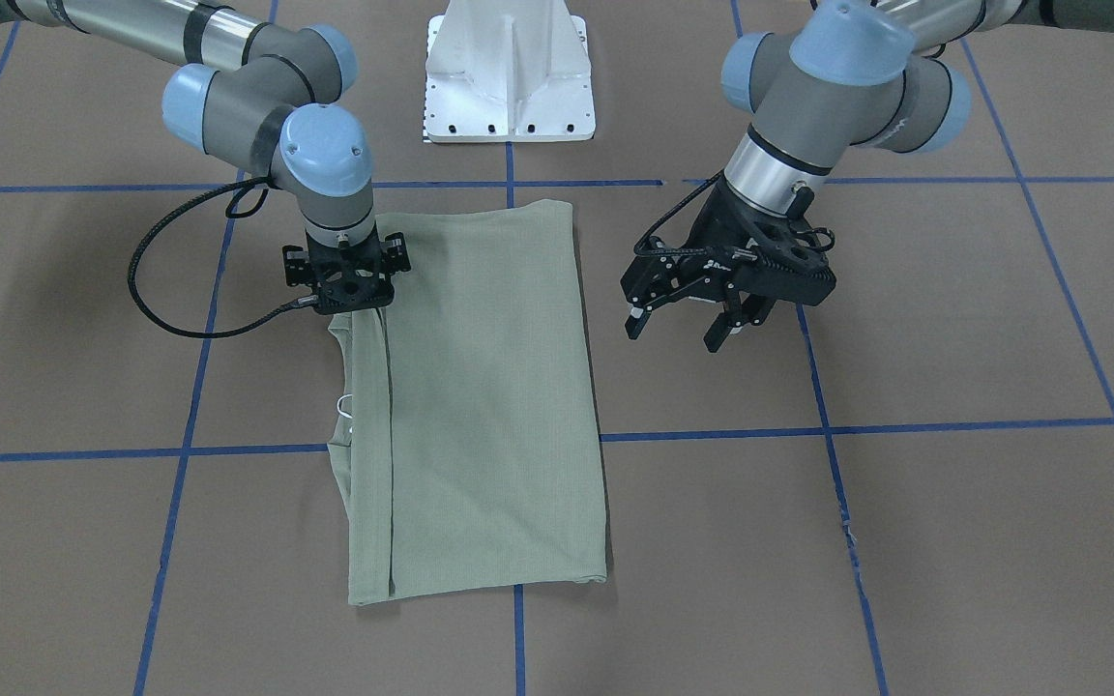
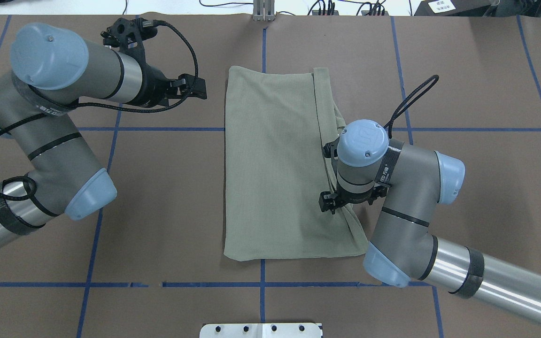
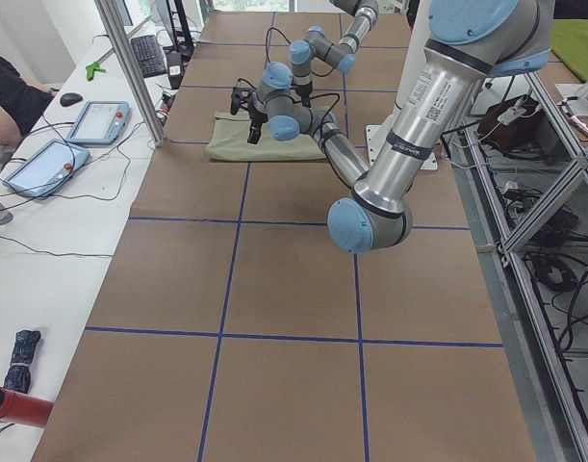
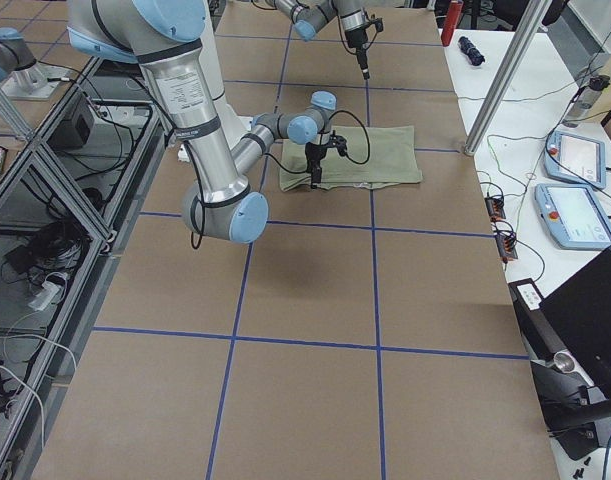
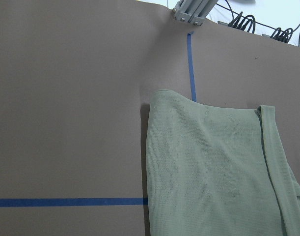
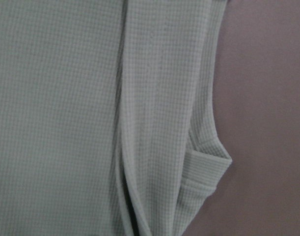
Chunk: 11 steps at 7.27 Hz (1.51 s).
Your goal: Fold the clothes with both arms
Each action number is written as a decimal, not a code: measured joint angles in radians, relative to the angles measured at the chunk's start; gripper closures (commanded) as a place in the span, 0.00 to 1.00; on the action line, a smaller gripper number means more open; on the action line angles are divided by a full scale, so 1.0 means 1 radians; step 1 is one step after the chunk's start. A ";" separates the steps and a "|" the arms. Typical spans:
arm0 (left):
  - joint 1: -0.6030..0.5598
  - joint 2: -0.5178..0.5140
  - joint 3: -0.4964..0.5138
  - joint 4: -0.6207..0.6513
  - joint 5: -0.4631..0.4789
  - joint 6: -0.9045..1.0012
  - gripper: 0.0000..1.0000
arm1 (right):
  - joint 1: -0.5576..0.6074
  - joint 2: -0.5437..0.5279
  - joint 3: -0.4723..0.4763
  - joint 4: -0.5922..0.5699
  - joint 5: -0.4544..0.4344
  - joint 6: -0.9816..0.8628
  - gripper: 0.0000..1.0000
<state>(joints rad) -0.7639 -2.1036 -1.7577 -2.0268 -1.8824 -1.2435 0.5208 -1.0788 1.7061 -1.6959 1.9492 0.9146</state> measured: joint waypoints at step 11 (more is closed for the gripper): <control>0.002 -0.021 -0.003 0.000 -0.005 -0.001 0.00 | 0.149 -0.003 0.001 0.004 0.069 -0.008 0.00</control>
<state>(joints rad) -0.7623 -2.1246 -1.7606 -2.0264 -1.8877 -1.2442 0.6698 -1.0819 1.7075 -1.6923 2.0178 0.9070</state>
